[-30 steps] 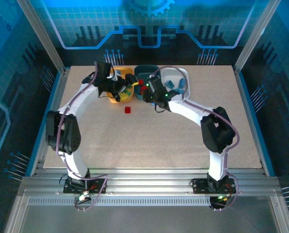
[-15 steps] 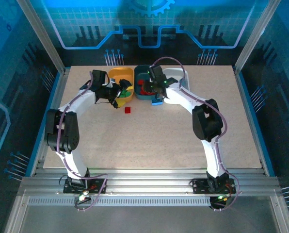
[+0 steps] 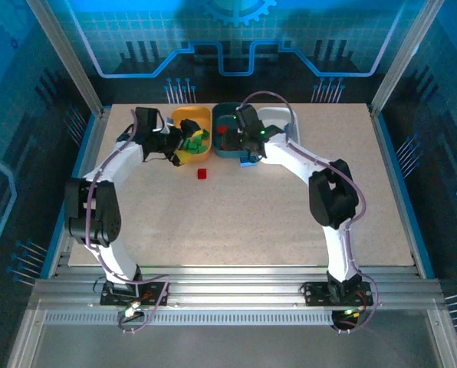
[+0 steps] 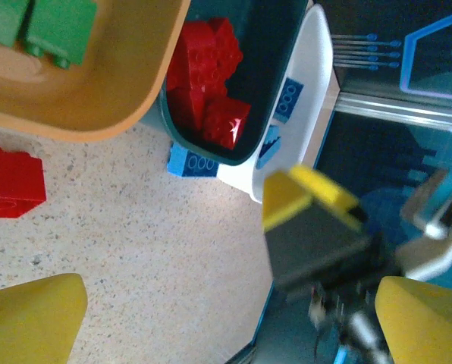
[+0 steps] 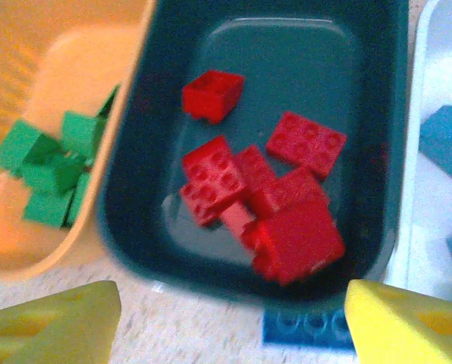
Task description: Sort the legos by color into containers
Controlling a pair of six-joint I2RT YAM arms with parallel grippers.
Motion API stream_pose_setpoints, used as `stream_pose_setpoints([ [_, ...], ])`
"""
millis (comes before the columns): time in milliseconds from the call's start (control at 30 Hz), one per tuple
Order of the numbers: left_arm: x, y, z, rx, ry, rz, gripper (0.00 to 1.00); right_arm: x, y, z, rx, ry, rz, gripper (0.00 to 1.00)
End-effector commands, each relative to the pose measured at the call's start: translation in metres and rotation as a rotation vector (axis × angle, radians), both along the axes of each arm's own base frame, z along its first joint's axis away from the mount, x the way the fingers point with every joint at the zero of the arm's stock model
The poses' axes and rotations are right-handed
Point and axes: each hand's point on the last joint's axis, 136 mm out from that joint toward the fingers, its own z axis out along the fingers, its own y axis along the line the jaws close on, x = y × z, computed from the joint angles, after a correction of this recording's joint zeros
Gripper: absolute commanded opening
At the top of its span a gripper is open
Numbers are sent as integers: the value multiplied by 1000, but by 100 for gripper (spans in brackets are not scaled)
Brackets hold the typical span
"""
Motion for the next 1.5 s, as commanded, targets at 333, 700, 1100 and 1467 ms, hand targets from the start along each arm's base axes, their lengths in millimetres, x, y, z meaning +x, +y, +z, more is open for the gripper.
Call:
stream_pose_setpoints([
  [333,3,64,9,94,-26,154,99,-75,121,-78,-71,106,76,92],
  [700,5,61,14,70,-36,149,99,-56,115,-134,-183,165,-20,82],
  [1100,5,61,16,70,-44,144,99,-52,111,-129,-196,116,-45,34],
  [1467,5,56,18,46,-50,129,99,-59,95,-35,-114,-65,-24,30],
])
